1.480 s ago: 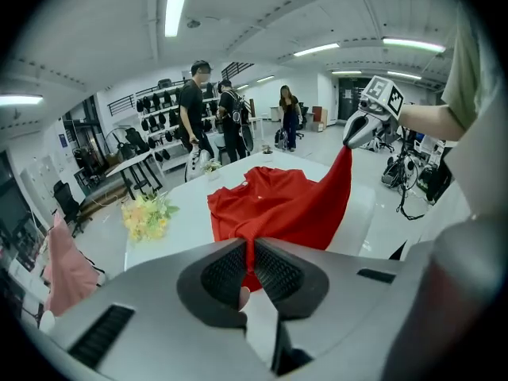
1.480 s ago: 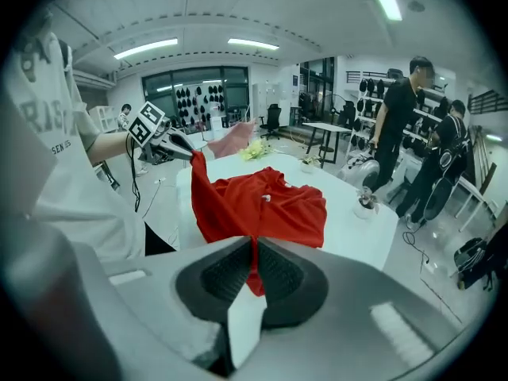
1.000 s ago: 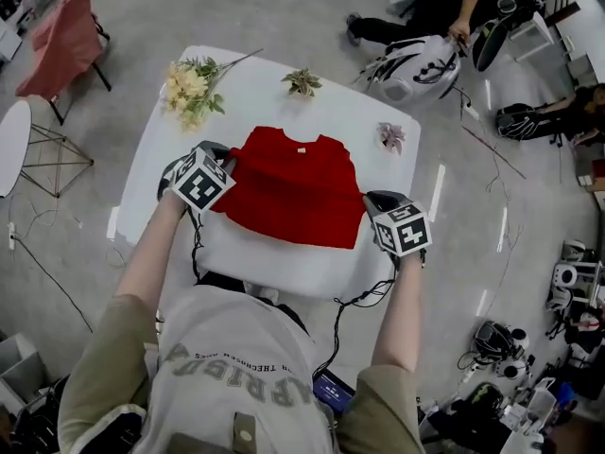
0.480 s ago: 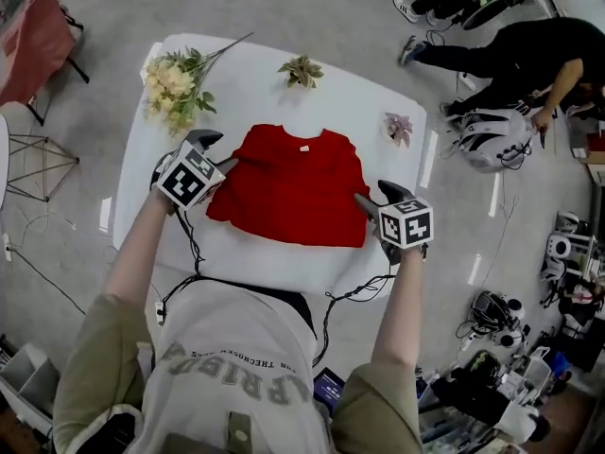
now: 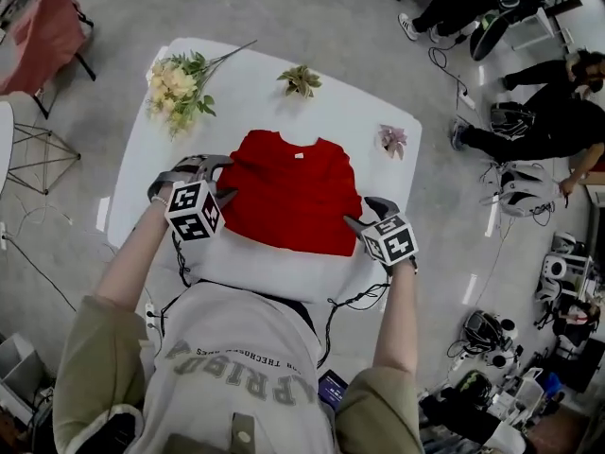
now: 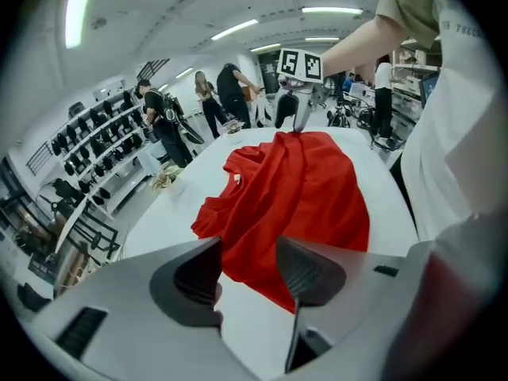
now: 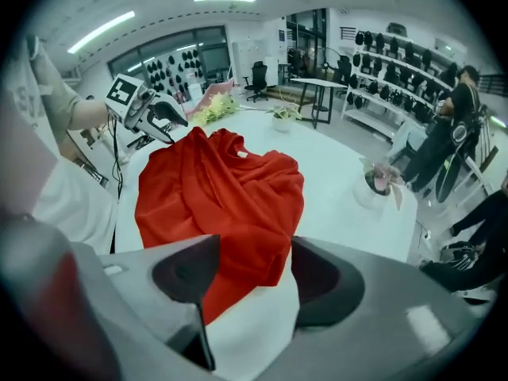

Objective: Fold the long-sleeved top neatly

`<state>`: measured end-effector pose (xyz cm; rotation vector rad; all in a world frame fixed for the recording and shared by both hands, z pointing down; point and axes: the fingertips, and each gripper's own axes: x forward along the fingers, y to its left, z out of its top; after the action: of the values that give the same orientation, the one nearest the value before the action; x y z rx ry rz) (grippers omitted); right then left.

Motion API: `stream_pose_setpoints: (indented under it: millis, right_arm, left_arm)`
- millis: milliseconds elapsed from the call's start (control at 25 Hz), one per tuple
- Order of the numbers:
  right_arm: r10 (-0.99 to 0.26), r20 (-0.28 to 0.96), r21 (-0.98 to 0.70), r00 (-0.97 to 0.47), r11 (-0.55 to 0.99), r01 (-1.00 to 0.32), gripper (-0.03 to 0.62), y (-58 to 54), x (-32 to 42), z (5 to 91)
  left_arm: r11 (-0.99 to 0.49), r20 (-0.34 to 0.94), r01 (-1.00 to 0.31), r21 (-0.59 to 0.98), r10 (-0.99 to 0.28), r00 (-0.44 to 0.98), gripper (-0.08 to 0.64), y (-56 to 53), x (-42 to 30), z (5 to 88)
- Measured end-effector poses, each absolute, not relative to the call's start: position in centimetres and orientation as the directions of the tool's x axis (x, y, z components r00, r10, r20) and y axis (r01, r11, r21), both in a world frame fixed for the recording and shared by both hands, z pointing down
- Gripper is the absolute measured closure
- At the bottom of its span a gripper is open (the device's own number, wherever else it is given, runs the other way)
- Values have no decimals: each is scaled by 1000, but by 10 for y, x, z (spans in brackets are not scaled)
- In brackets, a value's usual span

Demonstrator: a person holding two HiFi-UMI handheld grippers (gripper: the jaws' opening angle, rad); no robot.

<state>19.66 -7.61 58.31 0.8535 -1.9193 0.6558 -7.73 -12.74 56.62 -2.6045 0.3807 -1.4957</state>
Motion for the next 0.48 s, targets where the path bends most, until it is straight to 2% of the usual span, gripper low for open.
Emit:
stream_pose_setpoints:
  millis: [120, 280, 320, 400, 440, 480]
  right_arm:
    - [-290, 884, -120, -366, 617, -778, 308, -81, 200, 591]
    - [-257, 882, -160, -396, 625, -764, 327, -82, 202, 600]
    - [-259, 877, -167, -405, 625, -762, 356, -82, 203, 600]
    - [-283, 862, -165, -421, 628, -760, 484, -84, 204, 592]
    - [-296, 853, -162, -429, 631, -758, 515, -84, 206, 587]
    - [-305, 844, -164, -441, 636, -754, 533, -84, 207, 581]
  left_arm:
    - [-944, 832, -199, -264, -327, 449, 345, -138, -69, 581]
    - [-953, 872, -188, -239, -296, 389, 370, -136, -69, 601]
    - [-953, 874, -187, -240, -295, 385, 391, -135, -69, 602]
    - [-944, 863, -202, -261, -322, 388, 489, -136, -72, 595]
    - [-937, 853, -223, -268, -338, 398, 528, -137, -74, 588]
    - [-932, 842, -253, -259, -346, 414, 531, -138, -76, 581]
